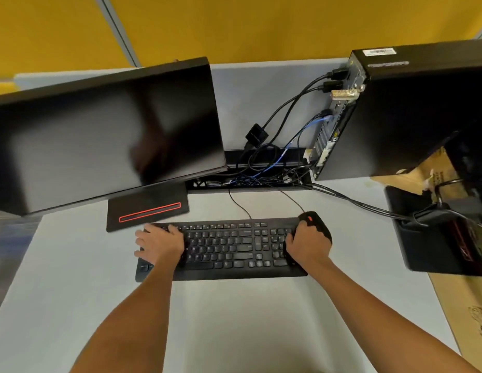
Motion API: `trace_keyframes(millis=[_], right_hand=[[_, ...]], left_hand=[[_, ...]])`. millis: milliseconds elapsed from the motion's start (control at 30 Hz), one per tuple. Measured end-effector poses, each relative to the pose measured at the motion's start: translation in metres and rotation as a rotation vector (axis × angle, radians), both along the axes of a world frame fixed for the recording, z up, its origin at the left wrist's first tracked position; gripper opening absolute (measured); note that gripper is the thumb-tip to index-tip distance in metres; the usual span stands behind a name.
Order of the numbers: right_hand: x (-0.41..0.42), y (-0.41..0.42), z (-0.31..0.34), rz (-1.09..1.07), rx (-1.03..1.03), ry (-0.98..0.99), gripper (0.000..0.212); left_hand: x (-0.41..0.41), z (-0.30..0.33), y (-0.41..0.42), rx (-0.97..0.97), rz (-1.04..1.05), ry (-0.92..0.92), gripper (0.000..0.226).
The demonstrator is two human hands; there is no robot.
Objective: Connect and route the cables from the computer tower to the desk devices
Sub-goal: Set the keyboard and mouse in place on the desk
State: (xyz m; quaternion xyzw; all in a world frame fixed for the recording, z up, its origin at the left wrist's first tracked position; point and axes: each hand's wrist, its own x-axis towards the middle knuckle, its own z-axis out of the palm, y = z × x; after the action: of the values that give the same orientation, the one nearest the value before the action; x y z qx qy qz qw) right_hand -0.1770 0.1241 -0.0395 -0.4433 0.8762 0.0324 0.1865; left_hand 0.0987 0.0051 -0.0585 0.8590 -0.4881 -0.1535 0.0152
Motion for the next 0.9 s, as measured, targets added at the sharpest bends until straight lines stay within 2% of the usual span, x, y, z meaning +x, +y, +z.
trace_keyframes(millis=[200,367,467,600,767,833,900], right_hand=[[0.009,-0.007,0.005,-0.082,-0.011,-0.143,0.047],[0.009,-0.012,0.007,-0.206,-0.065,-0.252,0.054],[0.011,-0.017,0.011,-0.247,-0.082,-0.281,0.053],[0.002,-0.037,0.014,-0.303,-0.146,-0.361,0.045],[-0.011,-0.047,0.013,-0.293,-0.042,-0.435,0.048],[-0.015,-0.046,0.014,-0.25,-0.034,-0.387,0.041],[-0.022,-0.044,0.016,-0.229,-0.106,-0.256,0.028]], left_hand=[[0.0,0.0,-0.011,0.05,0.266,0.133,0.071],[0.007,0.01,-0.026,0.095,0.331,0.185,0.075],[0.008,0.018,-0.036,0.025,0.365,0.232,0.076],[0.01,0.027,-0.055,-0.038,0.286,0.304,0.077],[0.011,0.026,-0.069,0.018,0.172,0.347,0.069],[0.008,0.025,-0.067,0.035,0.16,0.318,0.068],[0.006,0.023,-0.064,0.048,0.133,0.276,0.067]])
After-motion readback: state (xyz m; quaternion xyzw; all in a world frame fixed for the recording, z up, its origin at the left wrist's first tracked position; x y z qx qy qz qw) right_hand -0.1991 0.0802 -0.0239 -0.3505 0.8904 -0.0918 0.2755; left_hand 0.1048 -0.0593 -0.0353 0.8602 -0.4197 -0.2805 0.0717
